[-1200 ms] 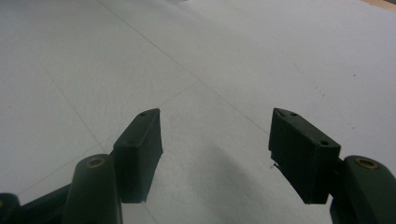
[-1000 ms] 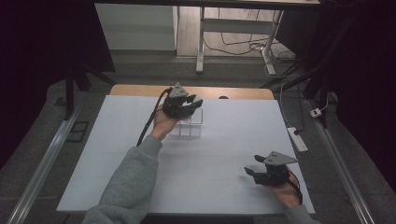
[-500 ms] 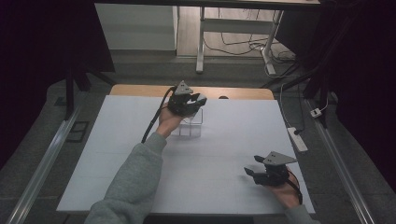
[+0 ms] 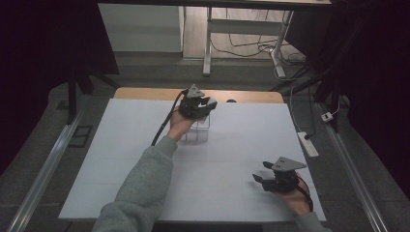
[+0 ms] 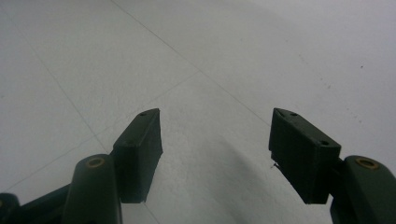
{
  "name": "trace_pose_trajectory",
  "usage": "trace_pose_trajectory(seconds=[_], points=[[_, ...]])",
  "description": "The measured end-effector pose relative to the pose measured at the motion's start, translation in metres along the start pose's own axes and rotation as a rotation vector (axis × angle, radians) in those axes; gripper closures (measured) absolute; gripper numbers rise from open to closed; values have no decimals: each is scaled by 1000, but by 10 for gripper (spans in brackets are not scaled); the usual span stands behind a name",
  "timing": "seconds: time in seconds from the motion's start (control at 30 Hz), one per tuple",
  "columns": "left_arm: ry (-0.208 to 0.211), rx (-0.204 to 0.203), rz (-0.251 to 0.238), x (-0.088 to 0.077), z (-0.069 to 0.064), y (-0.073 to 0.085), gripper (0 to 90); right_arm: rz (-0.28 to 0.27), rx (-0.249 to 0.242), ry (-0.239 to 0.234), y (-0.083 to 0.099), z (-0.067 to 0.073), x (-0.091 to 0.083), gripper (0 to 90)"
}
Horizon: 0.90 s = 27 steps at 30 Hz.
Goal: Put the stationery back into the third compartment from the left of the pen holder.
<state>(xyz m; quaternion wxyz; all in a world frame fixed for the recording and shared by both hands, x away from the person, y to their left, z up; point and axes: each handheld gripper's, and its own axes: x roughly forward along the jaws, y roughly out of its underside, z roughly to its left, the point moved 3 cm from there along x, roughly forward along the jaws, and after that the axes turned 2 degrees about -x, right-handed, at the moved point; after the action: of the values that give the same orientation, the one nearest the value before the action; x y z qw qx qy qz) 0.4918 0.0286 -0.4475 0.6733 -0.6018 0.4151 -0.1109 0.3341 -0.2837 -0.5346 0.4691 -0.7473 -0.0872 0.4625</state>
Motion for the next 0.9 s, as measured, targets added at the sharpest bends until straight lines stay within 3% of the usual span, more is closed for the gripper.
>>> trace_pose_trajectory(seconds=[0.13, 0.27, 0.37, 0.6, 0.9], points=[[7, 8, 20, -1, 0, 2, 627, -8, -8, 0, 0, 0, 0, 345], [2, 9, 49, -4, 0, 3, 418, -2, -10, 1, 0, 1, 0, 345], [4, 17, 65, -8, -1, 3, 363, -6, -10, 1, 0, 1, 0, 345], [17, 22, 93, -16, 1, 8, 357, -9, -9, 3, -1, 1, 0, 345], [9, 65, 108, -36, -2, 19, 357, -20, -10, 6, -1, 0, -2, 345]])
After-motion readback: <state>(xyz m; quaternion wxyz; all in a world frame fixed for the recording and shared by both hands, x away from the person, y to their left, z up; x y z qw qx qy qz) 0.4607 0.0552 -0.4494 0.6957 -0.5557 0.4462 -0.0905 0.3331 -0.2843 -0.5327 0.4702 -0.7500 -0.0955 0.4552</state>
